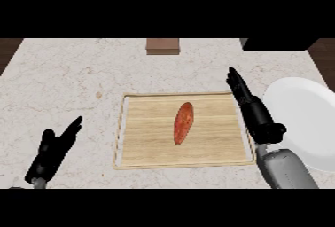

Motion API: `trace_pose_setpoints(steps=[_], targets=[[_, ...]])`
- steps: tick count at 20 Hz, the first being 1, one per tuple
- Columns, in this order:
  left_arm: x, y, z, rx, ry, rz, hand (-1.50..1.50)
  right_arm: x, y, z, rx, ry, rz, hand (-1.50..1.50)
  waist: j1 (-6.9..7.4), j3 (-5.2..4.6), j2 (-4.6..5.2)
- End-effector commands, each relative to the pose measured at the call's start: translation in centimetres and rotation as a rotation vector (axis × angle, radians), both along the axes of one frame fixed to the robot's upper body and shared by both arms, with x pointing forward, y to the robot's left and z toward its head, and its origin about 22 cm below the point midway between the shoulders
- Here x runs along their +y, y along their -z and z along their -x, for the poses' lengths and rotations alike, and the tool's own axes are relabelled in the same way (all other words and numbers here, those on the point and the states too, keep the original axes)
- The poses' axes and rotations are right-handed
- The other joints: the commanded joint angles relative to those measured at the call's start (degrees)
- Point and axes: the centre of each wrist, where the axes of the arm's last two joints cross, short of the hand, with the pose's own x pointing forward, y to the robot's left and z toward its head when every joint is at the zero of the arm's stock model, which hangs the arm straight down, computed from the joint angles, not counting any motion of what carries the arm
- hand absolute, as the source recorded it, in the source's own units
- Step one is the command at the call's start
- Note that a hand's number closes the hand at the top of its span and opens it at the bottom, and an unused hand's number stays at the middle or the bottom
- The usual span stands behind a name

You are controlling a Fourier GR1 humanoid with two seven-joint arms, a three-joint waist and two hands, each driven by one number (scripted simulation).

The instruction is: Pick the sweet potato from the tray and place it in the plate

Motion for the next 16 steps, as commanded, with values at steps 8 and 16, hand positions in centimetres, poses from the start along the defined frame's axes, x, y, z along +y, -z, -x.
trace_pose_setpoints(steps=[8,16], targets=[[-0.5,-4.9,-2.6,-0.257,-0.078,0.064,0.0,-6.2,-4.9,-3.6,-0.178,-0.063,0.617,1.5,1.09,-0.96,-2.56],[-3.3,-4.2,-4.6,-0.32,-0.095,0.112,0.0,-4.4,7.1,-1.9,-0.069,-0.034,0.059,-1.5,1.54,0.52,-1.15]])
